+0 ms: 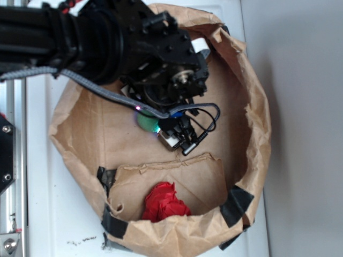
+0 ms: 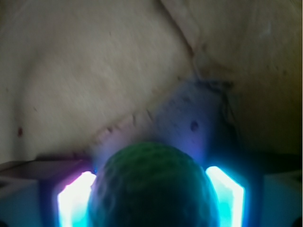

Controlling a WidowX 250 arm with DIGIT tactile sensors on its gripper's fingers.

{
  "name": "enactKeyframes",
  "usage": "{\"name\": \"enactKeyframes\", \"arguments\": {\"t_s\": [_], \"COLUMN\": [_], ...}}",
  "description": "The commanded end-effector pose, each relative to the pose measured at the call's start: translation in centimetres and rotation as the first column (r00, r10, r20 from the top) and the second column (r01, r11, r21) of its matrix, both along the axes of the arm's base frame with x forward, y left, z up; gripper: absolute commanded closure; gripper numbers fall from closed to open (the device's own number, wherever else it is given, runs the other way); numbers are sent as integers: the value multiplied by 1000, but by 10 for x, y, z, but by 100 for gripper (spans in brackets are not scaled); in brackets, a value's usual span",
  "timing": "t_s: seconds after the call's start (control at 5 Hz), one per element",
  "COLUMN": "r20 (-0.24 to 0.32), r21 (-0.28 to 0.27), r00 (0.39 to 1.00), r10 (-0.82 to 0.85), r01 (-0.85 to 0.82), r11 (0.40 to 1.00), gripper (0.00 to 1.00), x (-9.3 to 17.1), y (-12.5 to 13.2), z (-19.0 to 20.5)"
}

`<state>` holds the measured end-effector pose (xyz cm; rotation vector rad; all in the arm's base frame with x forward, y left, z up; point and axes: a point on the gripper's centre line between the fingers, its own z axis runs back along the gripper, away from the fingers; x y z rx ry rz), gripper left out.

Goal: Grab the green ball.

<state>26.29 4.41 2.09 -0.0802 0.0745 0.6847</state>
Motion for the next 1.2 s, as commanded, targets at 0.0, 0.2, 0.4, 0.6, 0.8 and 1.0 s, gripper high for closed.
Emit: {"name": "enactKeyframes", "arguments": {"t_s": [0.0, 0.2, 0.4, 0.6, 0.8, 1.0], "r20": [105, 185, 210, 274, 297, 256], "r21": [13, 68, 84, 85, 80, 129], "r00": [994, 979, 963, 933, 921, 939], "r10": [-35, -83, -171, -234, -252, -230], "r01": [34, 72, 157, 218, 239, 203], "r11": [999, 995, 984, 972, 968, 971], "gripper": [100, 100, 100, 100, 100, 100], "x": [13, 11, 3, -8, -17, -18], "y": [7, 3, -10, -16, -16, -16], "z": [18, 56, 106, 156, 172, 170]}}
